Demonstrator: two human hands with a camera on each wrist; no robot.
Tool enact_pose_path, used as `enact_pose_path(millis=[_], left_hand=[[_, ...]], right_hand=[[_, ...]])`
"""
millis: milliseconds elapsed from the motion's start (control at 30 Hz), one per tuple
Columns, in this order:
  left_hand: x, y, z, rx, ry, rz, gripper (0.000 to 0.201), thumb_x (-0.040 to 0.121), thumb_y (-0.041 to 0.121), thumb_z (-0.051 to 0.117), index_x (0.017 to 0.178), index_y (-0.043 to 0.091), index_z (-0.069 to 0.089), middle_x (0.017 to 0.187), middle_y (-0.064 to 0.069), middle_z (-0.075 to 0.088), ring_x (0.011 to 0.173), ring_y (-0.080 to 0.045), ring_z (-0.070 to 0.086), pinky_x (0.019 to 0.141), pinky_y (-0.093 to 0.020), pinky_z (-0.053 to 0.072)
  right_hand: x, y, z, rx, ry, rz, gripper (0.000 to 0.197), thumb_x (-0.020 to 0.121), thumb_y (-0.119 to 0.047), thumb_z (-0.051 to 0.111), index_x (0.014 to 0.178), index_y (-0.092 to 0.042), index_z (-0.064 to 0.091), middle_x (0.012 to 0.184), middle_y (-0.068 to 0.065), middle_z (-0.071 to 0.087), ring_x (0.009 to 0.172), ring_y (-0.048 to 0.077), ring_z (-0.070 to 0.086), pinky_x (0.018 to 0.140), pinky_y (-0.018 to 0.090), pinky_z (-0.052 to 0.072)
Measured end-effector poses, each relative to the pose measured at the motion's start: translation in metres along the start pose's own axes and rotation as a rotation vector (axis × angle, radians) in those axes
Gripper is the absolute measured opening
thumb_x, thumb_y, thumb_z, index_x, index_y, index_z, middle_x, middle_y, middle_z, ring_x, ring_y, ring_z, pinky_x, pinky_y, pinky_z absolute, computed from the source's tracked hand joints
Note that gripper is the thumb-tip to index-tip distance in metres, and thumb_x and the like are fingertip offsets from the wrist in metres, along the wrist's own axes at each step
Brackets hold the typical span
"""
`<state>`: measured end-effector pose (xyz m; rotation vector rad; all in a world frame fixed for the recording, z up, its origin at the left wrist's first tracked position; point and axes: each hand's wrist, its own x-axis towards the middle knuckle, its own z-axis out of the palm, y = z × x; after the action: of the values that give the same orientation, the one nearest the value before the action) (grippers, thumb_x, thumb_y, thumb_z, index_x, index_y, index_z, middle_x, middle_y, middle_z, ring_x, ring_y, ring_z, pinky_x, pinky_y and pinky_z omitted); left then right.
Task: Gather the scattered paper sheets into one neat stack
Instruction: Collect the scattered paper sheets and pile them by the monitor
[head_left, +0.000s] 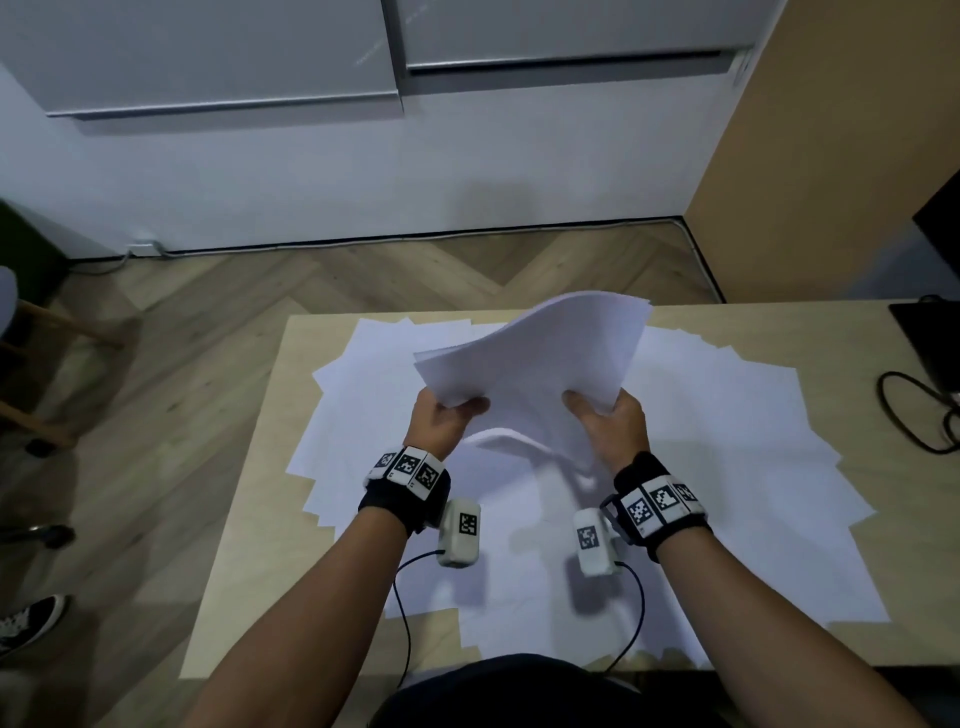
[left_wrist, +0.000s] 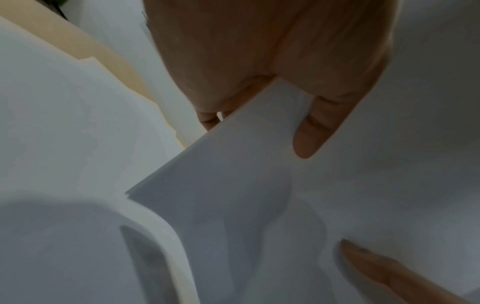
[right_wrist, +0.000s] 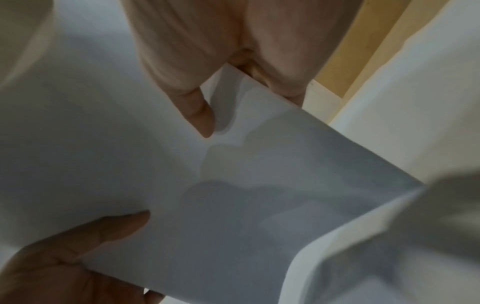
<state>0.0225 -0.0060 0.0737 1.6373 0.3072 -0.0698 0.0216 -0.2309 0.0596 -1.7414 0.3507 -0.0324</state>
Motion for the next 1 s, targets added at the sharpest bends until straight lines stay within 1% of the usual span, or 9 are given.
enact_pose_path(millis=[233,333,433,500,567,633,733,867,1000], left_hand=[[-0.010,-0.022,0.012,0.134,0.032,-0.119,0.029,0.074,0.024,0.075,0.097,0.010,0.068,0.092,-0.005,0.069,0.088,-0.027,0.065,0.077,-0.037,0.052],[-0.009,-0.015,0.018,0.072,0.006,-0.106,0.013,0.082,0.013,0.074,0.094,0.011,0.069,0.091,-0.004,0.071,0.084,-0.022,0.065,0.074,-0.031,0.052],[-0.004,-0.004,0.024,-0.010,-0.037,-0.154,0.013,0.081,0.011,0.074,0.092,0.017,0.070,0.094,-0.004,0.074,0.088,-0.025,0.069,0.080,-0.038,0.058],[-0.001,0.002,0.031,-0.041,-0.051,-0.188,0.012,0.081,0.011,0.075,0.091,0.016,0.070,0.092,-0.005,0.074,0.089,-0.028,0.069,0.084,-0.038,0.058],[0.000,0.003,0.041,-0.062,-0.083,-0.206,0.008,0.087,0.011,0.072,0.092,0.013,0.066,0.088,0.000,0.069,0.090,-0.024,0.066,0.077,-0.022,0.056],[-0.001,-0.005,0.051,0.038,-0.114,-0.228,0.010,0.095,0.023,0.063,0.096,0.013,0.062,0.091,0.007,0.059,0.092,-0.018,0.060,0.073,-0.009,0.047],[0.008,-0.036,0.062,0.276,-0.196,-0.309,0.036,0.093,0.050,0.058,0.094,0.015,0.063,0.092,0.004,0.065,0.093,-0.023,0.063,0.087,-0.031,0.053],[0.005,-0.071,0.082,0.612,-0.220,-0.333,0.027,0.088,0.040,0.064,0.104,0.018,0.064,0.103,0.000,0.069,0.092,-0.019,0.063,0.082,-0.028,0.051],[0.000,-0.085,0.107,0.868,-0.212,-0.270,0.051,0.084,0.046,0.067,0.124,0.016,0.055,0.128,-0.007,0.052,0.120,-0.025,0.051,0.095,-0.038,0.049]], right_hand=[[-0.008,0.024,0.004,-0.111,-0.089,0.139,0.024,0.082,-0.027,0.076,0.102,-0.017,0.068,0.097,0.000,0.072,0.095,0.023,0.068,0.077,0.028,0.052],[-0.007,0.013,0.000,-0.037,-0.019,0.082,0.023,0.081,-0.025,0.078,0.101,-0.019,0.068,0.093,-0.005,0.072,0.090,0.014,0.068,0.078,0.025,0.051],[-0.006,0.001,-0.004,-0.018,0.004,0.026,0.014,0.086,-0.020,0.073,0.099,-0.019,0.068,0.090,-0.010,0.070,0.086,0.008,0.067,0.072,0.014,0.050],[-0.002,-0.001,-0.010,-0.062,0.066,0.028,0.005,0.088,-0.019,0.069,0.092,-0.020,0.068,0.086,-0.010,0.068,0.084,0.011,0.065,0.073,0.020,0.048],[0.002,0.003,-0.020,-0.104,0.148,0.059,0.007,0.085,-0.020,0.066,0.087,-0.013,0.068,0.081,-0.006,0.068,0.078,0.015,0.062,0.072,0.024,0.047],[0.000,0.014,-0.032,-0.102,0.225,0.121,0.013,0.082,-0.018,0.065,0.087,-0.006,0.068,0.078,-0.001,0.067,0.071,0.016,0.058,0.064,0.023,0.047],[-0.007,0.039,-0.059,-0.025,0.347,0.272,0.003,0.081,-0.011,0.064,0.080,-0.013,0.067,0.075,-0.003,0.065,0.065,0.015,0.057,0.055,0.014,0.046],[-0.010,0.084,-0.107,0.050,0.473,0.435,0.007,0.070,-0.014,0.068,0.068,-0.013,0.061,0.069,-0.002,0.061,0.068,0.020,0.054,0.070,0.028,0.046],[-0.009,0.119,-0.149,0.040,0.485,0.516,0.014,0.072,-0.014,0.070,0.084,-0.007,0.066,0.081,0.003,0.063,0.085,0.028,0.063,0.076,0.030,0.045]])
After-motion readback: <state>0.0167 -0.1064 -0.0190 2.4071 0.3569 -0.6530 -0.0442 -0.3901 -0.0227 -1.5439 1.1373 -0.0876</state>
